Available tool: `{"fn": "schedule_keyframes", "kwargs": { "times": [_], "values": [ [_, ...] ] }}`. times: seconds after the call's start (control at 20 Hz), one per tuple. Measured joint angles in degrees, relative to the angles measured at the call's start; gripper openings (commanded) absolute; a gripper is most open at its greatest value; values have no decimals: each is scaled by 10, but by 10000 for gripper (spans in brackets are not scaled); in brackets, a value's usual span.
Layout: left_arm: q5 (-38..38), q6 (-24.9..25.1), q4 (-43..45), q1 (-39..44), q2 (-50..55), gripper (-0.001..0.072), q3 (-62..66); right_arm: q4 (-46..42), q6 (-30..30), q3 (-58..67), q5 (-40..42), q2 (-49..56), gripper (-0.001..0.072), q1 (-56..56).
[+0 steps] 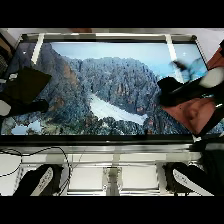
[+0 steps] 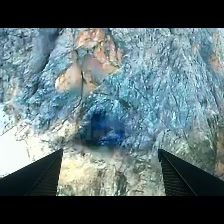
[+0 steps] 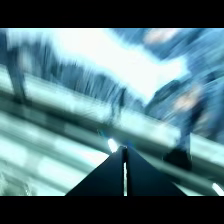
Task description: Fold the clothes and pants, and hang the long-sleeved shirts on hangers.
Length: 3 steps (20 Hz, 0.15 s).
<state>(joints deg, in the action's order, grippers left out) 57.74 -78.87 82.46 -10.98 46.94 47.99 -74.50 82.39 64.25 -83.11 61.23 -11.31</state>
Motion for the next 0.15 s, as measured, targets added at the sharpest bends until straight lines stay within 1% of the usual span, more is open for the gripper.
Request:
{"fn": "schedule_keyframes", "kwargs": {
  "times": [0.15],
  "values": [
    [0, 0, 0, 0, 0, 685, 0, -16, 32, -104, 47, -7, 10, -115]
  ]
}}
